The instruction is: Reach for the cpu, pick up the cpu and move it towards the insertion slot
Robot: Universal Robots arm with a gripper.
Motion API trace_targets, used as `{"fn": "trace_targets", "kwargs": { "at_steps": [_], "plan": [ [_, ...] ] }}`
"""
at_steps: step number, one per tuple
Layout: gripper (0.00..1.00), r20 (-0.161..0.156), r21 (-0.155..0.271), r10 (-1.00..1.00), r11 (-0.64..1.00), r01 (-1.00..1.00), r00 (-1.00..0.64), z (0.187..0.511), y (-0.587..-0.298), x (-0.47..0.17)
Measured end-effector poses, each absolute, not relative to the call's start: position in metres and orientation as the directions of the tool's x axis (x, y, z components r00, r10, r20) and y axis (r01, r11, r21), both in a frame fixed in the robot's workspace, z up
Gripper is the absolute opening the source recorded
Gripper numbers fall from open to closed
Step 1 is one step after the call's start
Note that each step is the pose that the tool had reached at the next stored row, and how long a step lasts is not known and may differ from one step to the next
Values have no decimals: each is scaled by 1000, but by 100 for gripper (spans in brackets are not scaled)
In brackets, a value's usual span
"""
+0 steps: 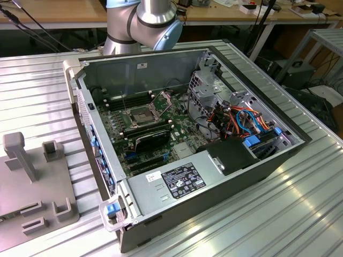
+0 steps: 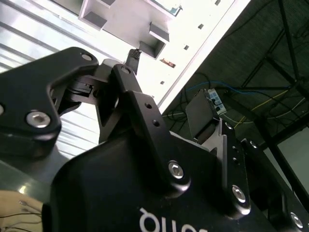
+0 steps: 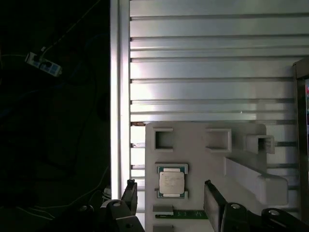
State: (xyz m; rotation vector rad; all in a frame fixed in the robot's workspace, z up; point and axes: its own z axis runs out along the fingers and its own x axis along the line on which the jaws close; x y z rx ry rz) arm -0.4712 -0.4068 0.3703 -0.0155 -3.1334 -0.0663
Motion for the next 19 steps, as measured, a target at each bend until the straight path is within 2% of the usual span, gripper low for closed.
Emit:
{"fn": "trace_targets", "kwargs": {
  "at_steps": [19],
  "plan": [
    [66,8,42,7,999,7,-1000,348,-407,-471]
  ]
}}
